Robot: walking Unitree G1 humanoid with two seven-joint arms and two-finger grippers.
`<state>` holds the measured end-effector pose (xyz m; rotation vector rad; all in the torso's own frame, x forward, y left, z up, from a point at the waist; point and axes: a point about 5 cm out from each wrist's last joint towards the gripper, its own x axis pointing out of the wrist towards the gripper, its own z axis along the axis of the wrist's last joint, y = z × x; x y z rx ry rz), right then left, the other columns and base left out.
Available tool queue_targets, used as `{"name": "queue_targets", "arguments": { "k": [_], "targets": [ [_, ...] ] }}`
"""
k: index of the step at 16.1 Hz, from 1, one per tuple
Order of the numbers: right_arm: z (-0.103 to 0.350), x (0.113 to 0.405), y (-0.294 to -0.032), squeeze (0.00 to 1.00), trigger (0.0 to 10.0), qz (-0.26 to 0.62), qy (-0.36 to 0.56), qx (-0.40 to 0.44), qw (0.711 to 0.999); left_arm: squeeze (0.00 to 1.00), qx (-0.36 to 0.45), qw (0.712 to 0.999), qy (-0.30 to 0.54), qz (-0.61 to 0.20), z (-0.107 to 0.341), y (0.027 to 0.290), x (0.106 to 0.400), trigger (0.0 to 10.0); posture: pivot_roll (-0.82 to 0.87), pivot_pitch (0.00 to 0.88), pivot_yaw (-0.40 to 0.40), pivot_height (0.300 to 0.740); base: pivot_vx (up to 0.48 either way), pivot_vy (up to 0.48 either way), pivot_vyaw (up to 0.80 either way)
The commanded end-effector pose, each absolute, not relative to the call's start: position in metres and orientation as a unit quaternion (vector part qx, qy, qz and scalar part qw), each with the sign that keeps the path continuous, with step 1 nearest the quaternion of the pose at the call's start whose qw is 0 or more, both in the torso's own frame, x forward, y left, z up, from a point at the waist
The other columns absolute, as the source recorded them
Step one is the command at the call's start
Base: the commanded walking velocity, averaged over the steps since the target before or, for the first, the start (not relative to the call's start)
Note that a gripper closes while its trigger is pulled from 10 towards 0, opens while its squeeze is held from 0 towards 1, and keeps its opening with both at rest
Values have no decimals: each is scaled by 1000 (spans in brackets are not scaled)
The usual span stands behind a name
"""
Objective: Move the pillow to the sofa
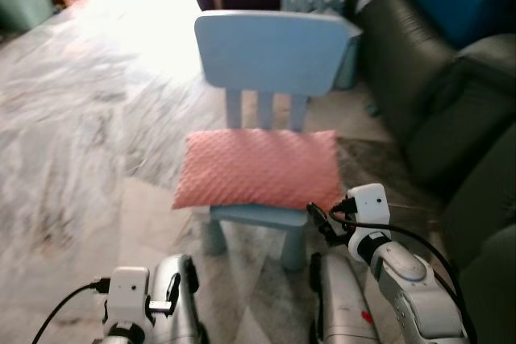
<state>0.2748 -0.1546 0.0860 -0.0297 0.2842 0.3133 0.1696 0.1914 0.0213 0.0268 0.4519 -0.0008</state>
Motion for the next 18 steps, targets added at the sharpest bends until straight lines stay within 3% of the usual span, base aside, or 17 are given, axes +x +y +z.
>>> {"name": "queue_targets", "arguments": {
  "k": [1,5,10,13,18],
  "targets": [
    [86,276,-153,0,10000,157,143,-15,977,0,17,975,220,21,23,199,169,10000,-159,193,55,533,0,0,0],
    [89,280,-152,0,10000,157,134,-17,978,0,29,977,202,56,28,214,175,10000,-160,192,55,533,0,0,0],
    [99,297,-149,0,10000,154,116,-18,981,0,33,978,166,122,40,251,211,10000,-166,218,51,533,0,0,0],
    [100,295,-150,0,10000,155,116,-16,981,0,32,981,153,119,46,253,227,10000,-174,232,53,498,0,0,0],
    [98,297,-149,0,10000,150,118,-12,982,0,35,982,127,133,54,261,246,10000,-169,254,53,498,0,0,0]
  ]
}}
